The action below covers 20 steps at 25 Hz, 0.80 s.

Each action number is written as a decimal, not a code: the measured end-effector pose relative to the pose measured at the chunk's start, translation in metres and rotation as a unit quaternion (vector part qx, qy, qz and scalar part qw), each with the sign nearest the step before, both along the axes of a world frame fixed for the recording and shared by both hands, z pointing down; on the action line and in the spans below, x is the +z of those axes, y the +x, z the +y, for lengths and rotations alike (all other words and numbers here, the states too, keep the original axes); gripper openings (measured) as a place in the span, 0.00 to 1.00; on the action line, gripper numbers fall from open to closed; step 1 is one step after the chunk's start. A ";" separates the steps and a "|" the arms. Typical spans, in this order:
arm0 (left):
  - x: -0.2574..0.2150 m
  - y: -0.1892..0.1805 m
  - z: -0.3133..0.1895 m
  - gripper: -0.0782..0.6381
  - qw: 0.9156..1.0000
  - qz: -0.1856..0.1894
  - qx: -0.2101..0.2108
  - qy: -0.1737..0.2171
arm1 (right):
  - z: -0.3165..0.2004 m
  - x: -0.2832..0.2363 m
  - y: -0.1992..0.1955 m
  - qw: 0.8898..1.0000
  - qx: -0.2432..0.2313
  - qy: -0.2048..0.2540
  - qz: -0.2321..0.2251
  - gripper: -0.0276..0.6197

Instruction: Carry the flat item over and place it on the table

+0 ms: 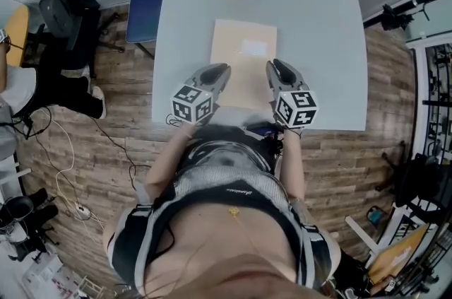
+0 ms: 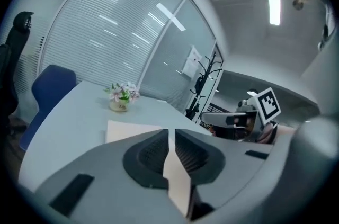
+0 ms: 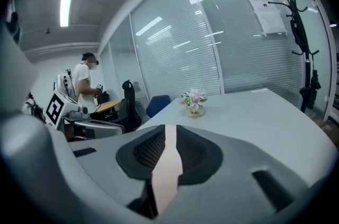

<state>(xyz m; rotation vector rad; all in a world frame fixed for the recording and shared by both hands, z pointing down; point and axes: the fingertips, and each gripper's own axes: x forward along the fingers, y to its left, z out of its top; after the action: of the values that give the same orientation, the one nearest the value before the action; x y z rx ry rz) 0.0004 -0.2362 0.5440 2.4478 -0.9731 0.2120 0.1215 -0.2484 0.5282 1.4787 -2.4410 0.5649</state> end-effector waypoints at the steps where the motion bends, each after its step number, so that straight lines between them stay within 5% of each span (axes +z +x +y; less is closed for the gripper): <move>1: -0.012 0.005 0.001 0.15 1.000 0.006 0.007 0.010 | 0.002 -0.011 -0.006 1.000 -0.008 0.015 -0.001 0.12; 3: -0.036 0.014 0.003 0.14 0.999 0.017 0.018 0.034 | 0.006 -0.034 -0.017 0.999 -0.021 0.043 -0.002 0.05; 14: -0.160 0.035 0.020 0.13 0.980 0.033 0.046 0.192 | 0.025 -0.151 -0.047 0.982 -0.057 0.178 -0.003 0.05; 20: -0.202 0.033 0.025 0.13 0.970 0.046 0.033 0.235 | 0.034 -0.190 -0.055 0.972 -0.067 0.226 0.005 0.05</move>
<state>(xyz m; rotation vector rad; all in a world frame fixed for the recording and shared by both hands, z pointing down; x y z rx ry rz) 0.0332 -0.2107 0.3422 2.8894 -0.9906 -0.1264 0.0666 -0.2140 0.3385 1.4357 -2.7588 -0.0365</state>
